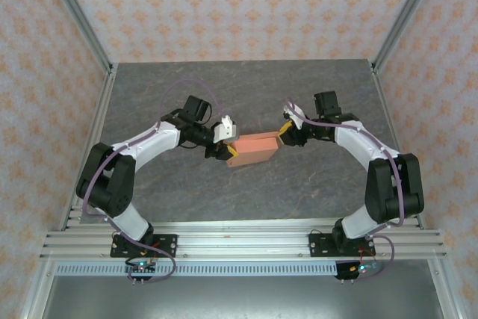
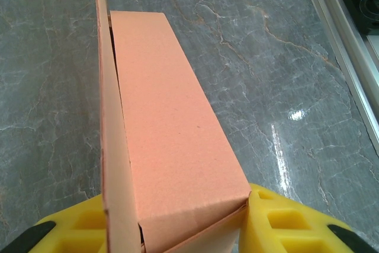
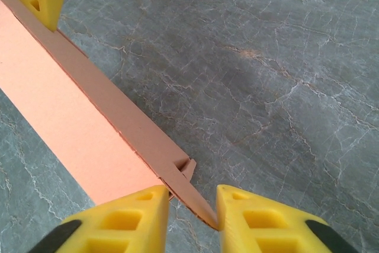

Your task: Fold the paper box

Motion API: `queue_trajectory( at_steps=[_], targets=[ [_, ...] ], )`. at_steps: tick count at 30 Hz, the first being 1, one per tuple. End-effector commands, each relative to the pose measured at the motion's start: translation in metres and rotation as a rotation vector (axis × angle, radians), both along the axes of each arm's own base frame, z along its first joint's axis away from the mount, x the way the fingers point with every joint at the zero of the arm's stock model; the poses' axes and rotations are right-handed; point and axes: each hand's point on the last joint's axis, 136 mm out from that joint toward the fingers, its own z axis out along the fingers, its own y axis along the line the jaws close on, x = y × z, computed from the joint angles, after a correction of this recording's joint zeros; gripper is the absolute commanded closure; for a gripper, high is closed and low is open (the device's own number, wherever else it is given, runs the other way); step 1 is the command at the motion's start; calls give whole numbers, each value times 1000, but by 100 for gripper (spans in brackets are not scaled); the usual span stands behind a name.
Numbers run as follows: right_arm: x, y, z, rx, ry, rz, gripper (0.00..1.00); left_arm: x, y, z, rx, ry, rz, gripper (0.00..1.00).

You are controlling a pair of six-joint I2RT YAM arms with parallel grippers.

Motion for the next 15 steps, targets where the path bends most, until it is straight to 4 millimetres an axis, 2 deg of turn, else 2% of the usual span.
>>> queue_trajectory(
  at_steps=[1, 9, 15],
  targets=[
    [2, 10, 12, 43, -30, 46, 77, 3, 3, -3, 18, 13, 2, 73],
    [3, 14, 15, 0, -28, 13, 90, 8, 4, -5, 35, 11, 19, 74],
    [10, 19, 25, -67, 6, -162, 99, 15, 4, -4, 40, -8, 57, 74]
  ],
)
